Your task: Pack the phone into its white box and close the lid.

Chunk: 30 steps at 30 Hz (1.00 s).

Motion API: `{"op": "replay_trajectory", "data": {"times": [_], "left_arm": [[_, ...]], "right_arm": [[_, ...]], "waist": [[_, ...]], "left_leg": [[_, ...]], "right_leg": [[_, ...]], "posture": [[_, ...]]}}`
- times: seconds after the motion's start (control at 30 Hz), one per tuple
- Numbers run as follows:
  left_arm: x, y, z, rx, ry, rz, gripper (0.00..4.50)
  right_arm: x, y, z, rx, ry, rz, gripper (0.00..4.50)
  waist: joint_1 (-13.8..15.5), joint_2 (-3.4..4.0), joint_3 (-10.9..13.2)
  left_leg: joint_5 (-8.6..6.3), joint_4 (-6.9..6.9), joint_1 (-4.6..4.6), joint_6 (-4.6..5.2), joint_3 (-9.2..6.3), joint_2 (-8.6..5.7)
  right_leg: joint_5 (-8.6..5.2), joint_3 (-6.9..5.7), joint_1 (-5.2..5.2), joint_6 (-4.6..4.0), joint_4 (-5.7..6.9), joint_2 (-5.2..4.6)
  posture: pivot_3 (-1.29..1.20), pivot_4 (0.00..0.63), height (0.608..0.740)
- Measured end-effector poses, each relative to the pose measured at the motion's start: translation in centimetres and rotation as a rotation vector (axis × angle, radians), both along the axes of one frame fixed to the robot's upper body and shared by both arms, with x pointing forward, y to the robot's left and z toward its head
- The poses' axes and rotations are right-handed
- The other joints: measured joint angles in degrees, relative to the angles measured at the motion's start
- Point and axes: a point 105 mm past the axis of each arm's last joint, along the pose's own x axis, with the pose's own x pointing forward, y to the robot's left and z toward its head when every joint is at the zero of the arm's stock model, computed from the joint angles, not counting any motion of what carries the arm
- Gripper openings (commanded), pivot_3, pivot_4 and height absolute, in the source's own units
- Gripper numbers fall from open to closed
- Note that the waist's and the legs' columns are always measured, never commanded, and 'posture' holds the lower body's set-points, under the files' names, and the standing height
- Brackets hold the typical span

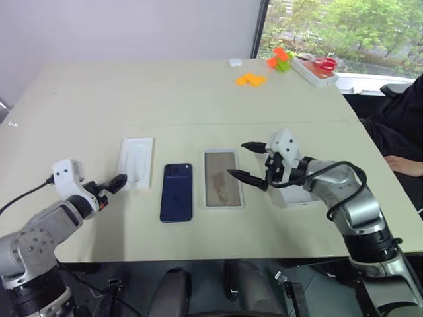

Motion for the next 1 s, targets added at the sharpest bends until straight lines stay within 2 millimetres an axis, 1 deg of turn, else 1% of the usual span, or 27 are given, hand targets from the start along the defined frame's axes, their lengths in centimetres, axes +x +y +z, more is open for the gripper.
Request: {"op": "replay_trajectory", "data": {"times": [0.17, 0.3, 0.33, 0.37, 0.4, 0.43, 0.57, 0.6, 0.67, 0.93, 1.0], "left_arm": [[0.4, -1.7, 0.2, -0.081, 0.021, -0.084, 4.44], [0.7, -2.3, 0.3, -0.114, 0.026, -0.105, 4.44], [0.7, -2.3, 0.3, -0.124, 0.027, -0.104, 3.95], [0.8, -2.3, 0.2, -0.139, 0.031, -0.097, 3.64], [0.9, -2.1, 0.0, -0.149, 0.036, -0.086, 3.06], [0.9, -2.1, -0.1, -0.154, 0.041, -0.081, 2.63], [0.8, -2.4, -0.7, -0.191, 0.055, -0.072, 0.57], [0.9, -2.4, -0.6, -0.211, 0.041, -0.069, 0.08], [1.1, -2.6, 0.1, -0.25, 0.006, -0.071, 0.03], [0.7, -2.4, 0.2, -0.375, -0.038, -0.029, 0.03], [0.5, -2.8, 0.8, -0.398, -0.065, -0.051, 0.03]], "right_arm": [[-0.2, -0.1, 0.1, -0.001, -0.002, 0.001, 4.48], [-0.3, -0.5, 0.0, -0.008, 0.003, -0.011, 4.48], [-0.3, -0.6, 0.0, -0.007, 0.001, -0.015, 4.5], [-0.2, -0.7, 0.1, -0.006, -0.002, -0.019, 4.5], [-0.2, -0.7, 0.1, -0.007, -0.002, -0.021, 4.5], [-0.2, -0.8, 0.1, -0.008, -0.001, -0.022, 4.5], [-0.3, -0.8, 0.1, -0.009, 0.0, -0.023, 4.5], [-0.3, -0.8, 0.1, -0.01, 0.002, -0.024, 4.5], [-0.3, -0.8, 0.0, -0.01, 0.002, -0.025, 4.5], [-0.3, -0.8, 0.1, -0.013, 0.002, -0.021, 4.5], [-0.3, -0.8, 0.1, -0.014, 0.001, -0.019, 4.5]], "waist": [[0.21, 0.0, 0.0], [0.22, 0.0, -0.01], [0.23, 0.0, -0.01], [0.23, 0.01, -0.01], [0.18, 0.01, -0.01], [0.17, 0.0, -0.01], [0.18, 0.0, -0.01], [0.23, -0.01, -0.02], [0.32, -0.01, -0.02], [0.06, -0.04, -0.01], [0.02, -0.06, 0.0]], "left_leg": [[0.01, 0.02, 0.01, -0.02, -0.01, -0.05], [0.02, 0.02, 0.02, -0.04, -0.01, -0.05], [0.03, 0.02, 0.03, -0.05, -0.01, -0.05], [0.04, 0.02, 0.05, -0.06, -0.01, -0.06], [0.04, 0.02, 0.05, -0.06, -0.01, -0.06], [0.04, 0.02, 0.06, -0.07, -0.01, -0.06], [0.04, 0.02, 0.03, -0.07, -0.02, -0.05], [0.04, 0.02, 0.03, -0.07, -0.03, -0.06], [0.05, 0.02, 0.03, -0.09, -0.03, -0.07], [0.06, 0.03, 0.05, -0.11, -0.05, -0.06], [0.06, 0.03, 0.03, -0.11, -0.06, -0.05]], "right_leg": [[-0.05, -0.01, 0.05, -0.07, -0.03, -0.04], [-0.04, 0.0, 0.06, -0.08, -0.02, -0.05], [-0.04, 0.0, 0.07, -0.08, -0.02, -0.05], [-0.05, 0.0, 0.08, -0.08, -0.01, -0.05], [-0.08, 0.0, 0.08, -0.1, -0.01, -0.04], [-0.08, 0.0, 0.09, -0.1, -0.01, -0.04], [-0.07, 0.0, 0.08, -0.1, -0.02, -0.06], [-0.04, 0.0, 0.09, -0.08, -0.02, -0.06], [-0.04, -0.01, 0.1, -0.07, -0.02, -0.09], [-0.01, -0.02, 0.1, 0.03, -0.02, -0.01], [-0.01, -0.02, 0.09, 0.03, -0.02, -0.01]], "posture": [[0.0, 0.15, 0.74], [0.0, 0.15, 0.74], [0.0, 0.15, 0.74], [0.0, 0.15, 0.74], [0.0, 0.15, 0.74], [0.0, 0.15, 0.74], [0.0, 0.15, 0.74], [0.0, 0.15, 0.74], [0.0, 0.15, 0.74], [0.0, 0.15, 0.74], [0.0, 0.15, 0.74]]}}
